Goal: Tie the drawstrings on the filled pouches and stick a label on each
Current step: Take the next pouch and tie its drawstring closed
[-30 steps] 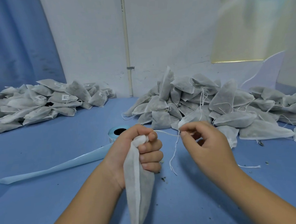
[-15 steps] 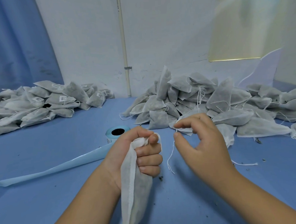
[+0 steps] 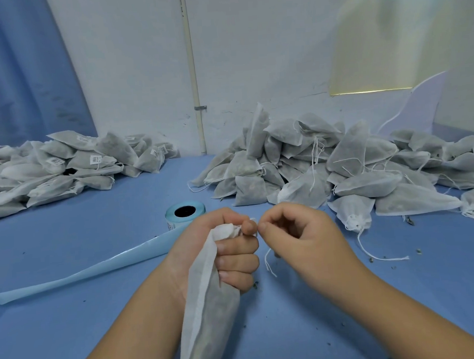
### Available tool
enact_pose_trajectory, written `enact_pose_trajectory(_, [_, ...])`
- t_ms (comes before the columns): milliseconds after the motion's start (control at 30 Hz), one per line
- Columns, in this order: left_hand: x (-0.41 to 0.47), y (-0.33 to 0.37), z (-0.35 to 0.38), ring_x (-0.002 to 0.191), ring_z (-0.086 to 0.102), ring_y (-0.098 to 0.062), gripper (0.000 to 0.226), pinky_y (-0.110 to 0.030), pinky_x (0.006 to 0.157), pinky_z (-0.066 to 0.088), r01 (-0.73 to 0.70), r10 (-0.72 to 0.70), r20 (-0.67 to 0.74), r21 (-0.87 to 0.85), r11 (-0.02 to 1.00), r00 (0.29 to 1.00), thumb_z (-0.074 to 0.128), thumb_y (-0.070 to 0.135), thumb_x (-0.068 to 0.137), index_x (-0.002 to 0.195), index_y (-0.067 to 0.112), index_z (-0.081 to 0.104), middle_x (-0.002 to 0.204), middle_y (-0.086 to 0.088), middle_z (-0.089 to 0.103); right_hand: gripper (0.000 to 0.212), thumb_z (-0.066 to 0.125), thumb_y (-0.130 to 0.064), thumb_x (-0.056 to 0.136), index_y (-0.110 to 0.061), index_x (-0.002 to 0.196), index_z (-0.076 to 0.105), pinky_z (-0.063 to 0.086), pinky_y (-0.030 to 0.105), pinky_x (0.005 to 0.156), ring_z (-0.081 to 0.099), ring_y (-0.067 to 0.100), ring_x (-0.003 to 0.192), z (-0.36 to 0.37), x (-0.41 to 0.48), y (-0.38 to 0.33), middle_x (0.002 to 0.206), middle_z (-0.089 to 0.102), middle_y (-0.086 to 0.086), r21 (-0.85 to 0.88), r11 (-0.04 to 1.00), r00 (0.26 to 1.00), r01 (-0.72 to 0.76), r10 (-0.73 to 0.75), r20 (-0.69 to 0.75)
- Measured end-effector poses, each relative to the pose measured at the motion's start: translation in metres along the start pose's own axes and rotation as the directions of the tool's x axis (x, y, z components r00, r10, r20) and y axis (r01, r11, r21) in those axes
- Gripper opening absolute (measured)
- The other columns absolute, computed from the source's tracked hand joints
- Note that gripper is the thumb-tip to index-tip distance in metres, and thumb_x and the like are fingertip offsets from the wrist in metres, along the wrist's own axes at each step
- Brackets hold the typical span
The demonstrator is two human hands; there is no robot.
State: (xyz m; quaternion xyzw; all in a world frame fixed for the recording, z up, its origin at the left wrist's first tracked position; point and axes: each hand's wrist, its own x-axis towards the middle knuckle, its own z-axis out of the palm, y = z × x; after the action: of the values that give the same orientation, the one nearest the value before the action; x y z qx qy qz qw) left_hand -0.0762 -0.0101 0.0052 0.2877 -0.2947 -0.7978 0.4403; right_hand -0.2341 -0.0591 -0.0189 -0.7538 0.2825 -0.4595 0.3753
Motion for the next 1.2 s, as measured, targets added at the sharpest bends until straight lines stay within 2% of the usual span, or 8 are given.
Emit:
enact_pose_trajectory(100, [-0.001,0.0,-0.001,0.036,0.019,-0.01,0.023,-0.018,0.037,0.026,0.01,-0.007,0.054,-0.047,0.999,0.998,0.047,0.017,0.079,0.061,0.01,0.059,0.036,0.005,0.031,0.008,0.067,-0.02,0.077,-0.023,0.071,0.063,0.039,0.018,0.054,0.045,0.005,0.054,0.0,-0.001,-0.004,0.06,0.053,-0.013,-0.014,0.997,0.993,0.073,-0.074,-0.095])
enact_pose_trajectory(167, [0.0,0.0,-0.002,0.036,0.021,-0.01,0.025,-0.018,0.037,0.027,0.017,-0.011,0.082,-0.075,0.997,0.997,0.044,0.017,0.081,0.063,0.01,0.06,0.039,0.006,0.026,0.004,0.064,-0.024,0.074,-0.022,0.07,0.063,0.038,0.018,0.054,0.044,0.005,0.054,-0.001,-0.002,-0.008,0.059,0.051,-0.013,0.017,0.996,0.993,0.093,-0.091,-0.077])
enact_pose_trajectory(267, [0.001,0.0,-0.004,0.036,0.02,-0.01,0.026,-0.019,0.037,0.026,0.014,-0.01,0.093,-0.049,0.999,0.996,0.045,0.018,0.082,0.063,0.011,0.061,0.041,0.007,0.024,0.006,0.064,-0.022,0.075,-0.022,0.07,0.064,0.037,0.017,0.051,0.042,0.005,0.052,0.0,-0.003,-0.009,0.054,0.05,-0.014,0.069,0.996,0.999,0.049,-0.049,-0.008])
enact_pose_trajectory(400, [0.002,-0.001,-0.003,0.035,0.017,-0.009,0.017,-0.016,0.034,0.025,-0.007,0.007,0.003,0.059,0.998,1.0,0.053,0.02,0.074,0.059,0.013,0.059,0.035,0.007,0.032,0.016,0.069,-0.013,0.081,-0.023,0.069,0.065,0.039,0.022,0.048,0.047,0.011,0.055,-0.001,-0.002,-0.008,0.055,0.051,-0.01,0.062,0.996,0.998,-0.065,0.063,0.021])
enact_pose_trajectory(600, [0.001,-0.002,-0.002,0.035,0.02,-0.009,0.021,-0.016,0.036,0.027,0.023,-0.025,0.053,0.03,0.999,0.998,0.05,0.02,0.079,0.063,0.011,0.061,0.036,0.005,0.038,0.018,0.071,-0.014,0.077,-0.019,0.067,0.056,0.032,0.019,0.046,0.036,0.008,0.05,-0.004,0.001,-0.005,0.054,0.041,-0.011,0.088,0.992,0.992,-0.094,0.1,-0.073])
enact_pose_trajectory(800, [0.0,0.0,0.0,0.034,0.019,-0.01,0.022,-0.017,0.036,0.026,0.026,-0.024,0.057,-0.04,0.999,0.998,0.047,0.015,0.078,0.06,0.011,0.058,0.035,0.004,0.032,0.014,0.065,-0.018,0.079,-0.016,0.066,0.06,0.034,0.019,0.044,0.038,0.011,0.048,-0.007,-0.005,-0.014,0.053,0.043,-0.001,0.145,0.989,0.999,0.018,-0.023,0.034])
enact_pose_trajectory(933, [0.0,-0.001,0.0,0.033,0.018,-0.009,0.02,-0.016,0.034,0.026,0.015,-0.015,0.024,0.01,1.0,1.0,0.049,0.016,0.076,0.057,0.013,0.058,0.034,0.006,0.034,0.016,0.066,-0.01,0.084,-0.015,0.07,0.063,0.036,0.021,0.043,0.041,0.014,0.047,-0.006,-0.002,-0.012,0.051,0.043,-0.001,0.125,0.989,0.996,-0.078,0.072,0.05])
enact_pose_trajectory(1200, [0.001,-0.004,-0.001,0.029,0.028,-0.007,0.014,-0.015,0.032,0.025,0.032,-0.001,-0.129,0.242,0.97,0.992,0.059,0.023,0.066,0.055,0.016,0.054,0.037,0.007,0.03,0.01,0.062,-0.008,0.085,-0.001,0.079,0.065,0.039,0.023,0.042,0.048,0.013,0.044,-0.012,0.003,-0.01,0.051,0.05,0.002,0.143,0.959,0.947,-0.245,0.205,0.248])
